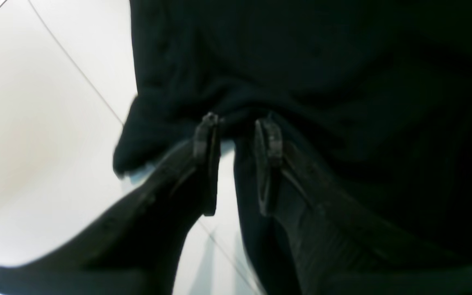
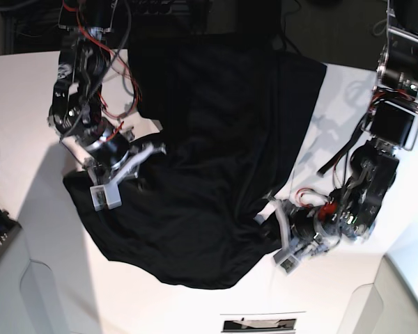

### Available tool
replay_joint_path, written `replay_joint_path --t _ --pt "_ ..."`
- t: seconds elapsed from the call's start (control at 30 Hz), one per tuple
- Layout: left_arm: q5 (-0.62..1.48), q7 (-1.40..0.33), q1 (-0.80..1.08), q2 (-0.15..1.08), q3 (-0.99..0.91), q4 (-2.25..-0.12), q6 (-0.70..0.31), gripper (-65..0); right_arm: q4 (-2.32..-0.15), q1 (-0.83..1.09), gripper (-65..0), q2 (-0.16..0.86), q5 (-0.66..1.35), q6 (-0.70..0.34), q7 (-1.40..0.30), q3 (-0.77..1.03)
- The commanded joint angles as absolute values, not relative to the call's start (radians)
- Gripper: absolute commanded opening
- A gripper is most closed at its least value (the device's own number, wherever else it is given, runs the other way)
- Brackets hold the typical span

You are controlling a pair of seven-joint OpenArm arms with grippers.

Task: Layout the t-shirt on the table in an organized manner, then fold the t-shirt properly
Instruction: 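Grasp the shirt side with the left gripper and pull it outward, then grasp the shirt edges with both grippers and stretch them apart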

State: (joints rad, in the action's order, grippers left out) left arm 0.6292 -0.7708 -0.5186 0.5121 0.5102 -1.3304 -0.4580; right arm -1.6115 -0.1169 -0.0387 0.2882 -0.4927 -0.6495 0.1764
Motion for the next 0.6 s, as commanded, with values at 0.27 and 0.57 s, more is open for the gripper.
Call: replay_joint_path --t 0.27,0.57 --pt "0.506 -0.764 -0.146 0.659 0.418 -1.554 -0.355 -46.9 -1.344 -0.426 -65.0 0.073 0.196 -0.467 -0.540 0.176" --pt "0.491 -0.719 0.198 0.658 0.256 -1.727 -0.409 -46.9 -0.939 -0.500 -65.0 0.175 0.160 -0.468 -0.407 0.176"
